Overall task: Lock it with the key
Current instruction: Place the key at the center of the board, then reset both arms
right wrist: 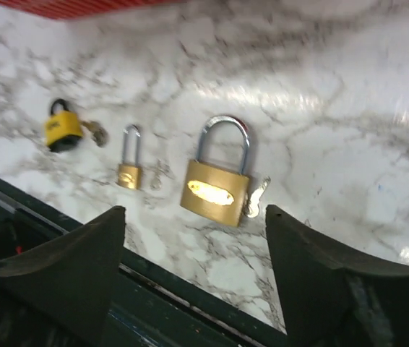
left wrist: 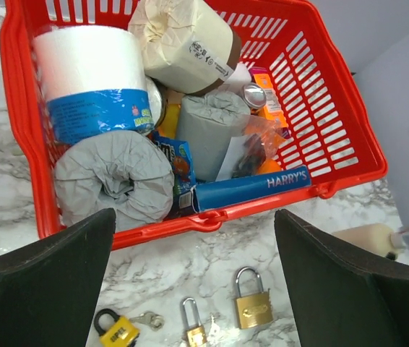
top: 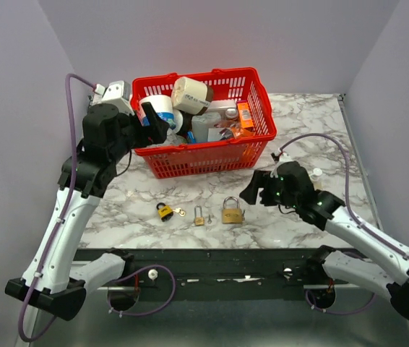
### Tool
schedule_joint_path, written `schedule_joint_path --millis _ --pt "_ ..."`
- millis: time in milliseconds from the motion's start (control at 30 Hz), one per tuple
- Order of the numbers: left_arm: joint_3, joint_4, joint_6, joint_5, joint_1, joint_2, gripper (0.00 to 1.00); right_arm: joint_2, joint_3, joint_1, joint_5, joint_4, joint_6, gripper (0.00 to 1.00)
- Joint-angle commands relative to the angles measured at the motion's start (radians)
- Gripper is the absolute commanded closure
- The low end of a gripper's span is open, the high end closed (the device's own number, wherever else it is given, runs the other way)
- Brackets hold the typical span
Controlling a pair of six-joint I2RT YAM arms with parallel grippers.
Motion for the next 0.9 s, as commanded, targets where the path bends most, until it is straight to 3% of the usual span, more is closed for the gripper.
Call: schedule_joint_path --millis 0,100,200,333,500,700,867 --pt "0.166 -0.244 0.200 0.144 0.071 0.057 0.01 -0.127 0.089 -0.008 0.063 -0.029 -0.170 0.09" --pt "0.263 -0.333 0.313 0.236 0.117 0.109 0.01 -0.203 0.141 -0.011 0.101 -0.050 -0.293 0.01" --pt "0.355 -0.448 0.419 0.251 0.145 0.179 0.01 -0.263 0.229 -0.021 0.144 -0.094 -0.403 0.00" --pt "0.402 -0.566 0.470 0.106 0.162 0.251 0.01 -0.302 0.322 -0.084 0.157 -0.183 -0.497 0.00" --pt "0.250 -0.526 0.490 -0.055 0.165 0.207 0.01 -0.341 0.347 -0.213 0.108 -0.277 -0.485 0.00" --pt "0.071 -0.457 0.478 -0.086 0.165 0.074 0.01 -0.397 0.321 -0.327 0.049 -0.289 -0.443 0.00" --pt "0.027 -0.454 0.493 -0.105 0.167 0.000 0.01 -0.427 0.324 -0.362 0.028 -0.289 -0.434 0.00"
